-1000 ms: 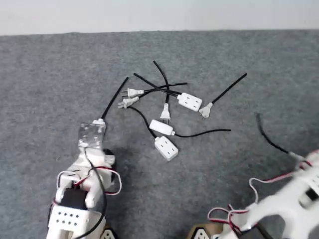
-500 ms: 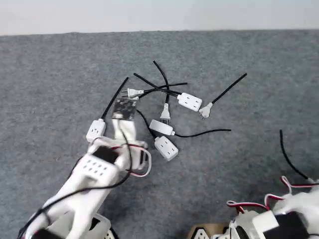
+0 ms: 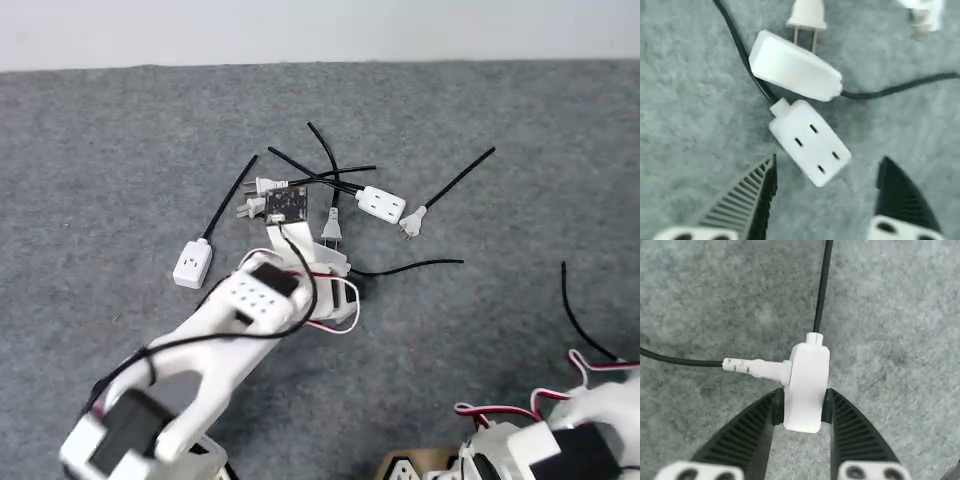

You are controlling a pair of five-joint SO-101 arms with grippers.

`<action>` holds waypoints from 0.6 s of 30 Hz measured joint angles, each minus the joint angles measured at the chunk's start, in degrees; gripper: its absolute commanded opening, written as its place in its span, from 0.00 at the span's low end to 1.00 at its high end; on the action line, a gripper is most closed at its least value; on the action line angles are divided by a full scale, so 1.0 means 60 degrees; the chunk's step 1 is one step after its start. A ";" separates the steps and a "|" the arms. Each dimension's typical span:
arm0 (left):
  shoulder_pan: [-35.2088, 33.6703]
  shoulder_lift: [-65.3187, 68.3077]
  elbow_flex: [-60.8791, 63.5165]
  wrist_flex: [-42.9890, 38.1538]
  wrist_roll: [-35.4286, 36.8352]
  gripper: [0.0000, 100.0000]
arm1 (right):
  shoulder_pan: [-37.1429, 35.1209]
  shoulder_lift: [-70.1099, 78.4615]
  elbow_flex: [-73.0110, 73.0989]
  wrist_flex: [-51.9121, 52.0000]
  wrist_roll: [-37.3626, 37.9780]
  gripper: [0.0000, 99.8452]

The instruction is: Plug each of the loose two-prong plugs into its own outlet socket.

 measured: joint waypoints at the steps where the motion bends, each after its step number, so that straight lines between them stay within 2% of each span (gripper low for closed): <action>1: 0.0000 0.0337 -0.0176 0.0000 0.0073 0.33 | 0.0000 0.0000 0.0000 0.0000 0.0000 0.11; 8: 0.0000 0.1861 -0.1465 0.0689 0.0308 0.33 | -0.0249 0.0000 0.0000 0.0000 0.0015 0.11; 18: 0.0000 0.2051 -0.1582 0.0806 0.0308 0.33 | -0.0557 0.0000 0.0000 0.0000 0.0015 0.11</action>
